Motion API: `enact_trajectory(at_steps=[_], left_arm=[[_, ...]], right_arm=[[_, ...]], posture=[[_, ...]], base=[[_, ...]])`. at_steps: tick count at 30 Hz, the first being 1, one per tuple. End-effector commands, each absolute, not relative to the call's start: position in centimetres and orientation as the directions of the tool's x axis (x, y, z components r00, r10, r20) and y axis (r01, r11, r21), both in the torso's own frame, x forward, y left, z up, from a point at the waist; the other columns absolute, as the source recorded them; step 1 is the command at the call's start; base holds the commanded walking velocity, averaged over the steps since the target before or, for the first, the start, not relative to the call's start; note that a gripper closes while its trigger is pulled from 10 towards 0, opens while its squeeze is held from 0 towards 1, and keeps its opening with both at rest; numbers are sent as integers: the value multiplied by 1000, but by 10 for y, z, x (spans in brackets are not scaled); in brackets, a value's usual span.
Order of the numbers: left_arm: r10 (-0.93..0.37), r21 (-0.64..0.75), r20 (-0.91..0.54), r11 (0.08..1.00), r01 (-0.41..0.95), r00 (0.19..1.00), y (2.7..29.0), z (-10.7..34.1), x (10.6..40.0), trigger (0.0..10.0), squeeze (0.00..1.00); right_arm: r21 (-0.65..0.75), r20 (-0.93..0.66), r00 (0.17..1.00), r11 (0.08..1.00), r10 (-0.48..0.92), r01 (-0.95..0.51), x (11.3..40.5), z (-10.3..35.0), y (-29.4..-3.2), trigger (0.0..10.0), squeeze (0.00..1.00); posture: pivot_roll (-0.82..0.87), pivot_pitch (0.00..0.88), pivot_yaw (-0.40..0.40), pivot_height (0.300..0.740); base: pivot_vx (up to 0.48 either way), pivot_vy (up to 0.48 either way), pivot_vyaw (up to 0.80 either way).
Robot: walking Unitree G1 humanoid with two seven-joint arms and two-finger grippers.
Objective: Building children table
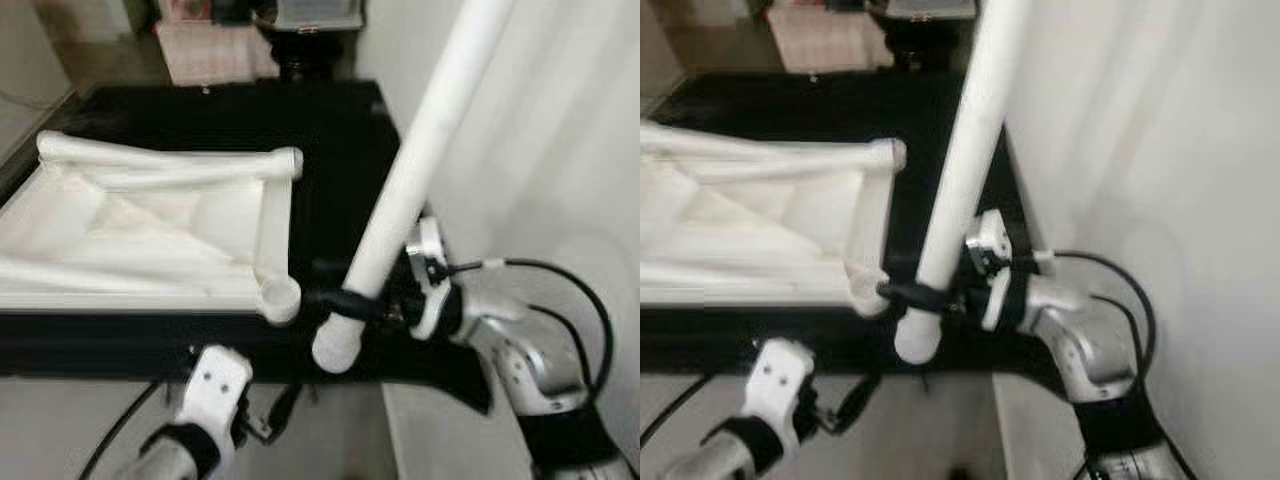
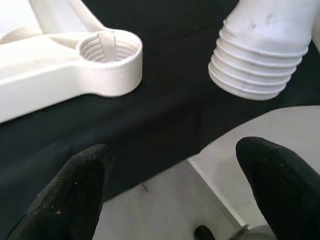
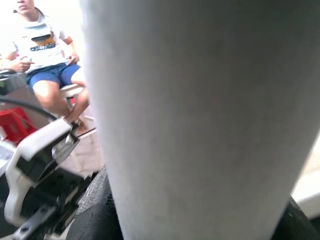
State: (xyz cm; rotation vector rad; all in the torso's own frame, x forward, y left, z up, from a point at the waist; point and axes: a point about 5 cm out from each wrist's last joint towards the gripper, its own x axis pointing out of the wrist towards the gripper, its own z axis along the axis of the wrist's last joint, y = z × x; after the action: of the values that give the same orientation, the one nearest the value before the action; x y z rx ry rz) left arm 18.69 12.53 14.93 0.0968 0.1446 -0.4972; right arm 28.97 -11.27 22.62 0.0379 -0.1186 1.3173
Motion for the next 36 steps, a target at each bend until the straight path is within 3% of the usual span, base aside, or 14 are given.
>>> enact_trajectory(at_steps=[1,5,16,19,24,26,29,36], left_arm=[[-468,59,-181,873,485,865,125,147,185,10000,0],[-468,64,-181,872,485,865,124,147,186,10000,0],[-446,77,-156,884,461,882,127,150,191,10000,0],[-376,83,-102,920,384,921,136,155,201,10000,0],[-362,73,-101,926,370,927,137,154,203,10000,0],[-308,92,-92,944,316,947,141,155,207,10000,0],[-279,117,-85,951,288,956,144,156,209,10000,0],[-290,99,-58,950,295,955,147,157,209,10000,0]], right_arm=[[-63,112,253,261,961,-963,289,228,-109,10000,0],[-67,113,270,278,956,-958,290,228,-107,10000,0],[-73,134,377,388,917,-919,299,229,-107,10000,0],[-59,176,495,511,851,-858,308,228,-102,10000,0],[-48,181,542,558,821,-829,312,227,-101,10000,0],[-29,193,622,638,759,-769,315,223,-102,10000,0],[-12,197,662,676,724,-736,316,220,-103,10000,0],[41,195,753,762,628,-646,313,207,-105,10000,0]], posture=[[9,189,-35,740],[9,185,-31,740],[2,176,-32,740],[1,166,-31,740],[-1,162,-32,740],[-4,160,-29,740],[-4,159,-28,740],[-13,164,-21,740]], base=[[0,454,0],[0,454,0],[0,0,0],[0,0,0],[0,0,0],[0,0,0],[0,0,0],[0,0,0]])
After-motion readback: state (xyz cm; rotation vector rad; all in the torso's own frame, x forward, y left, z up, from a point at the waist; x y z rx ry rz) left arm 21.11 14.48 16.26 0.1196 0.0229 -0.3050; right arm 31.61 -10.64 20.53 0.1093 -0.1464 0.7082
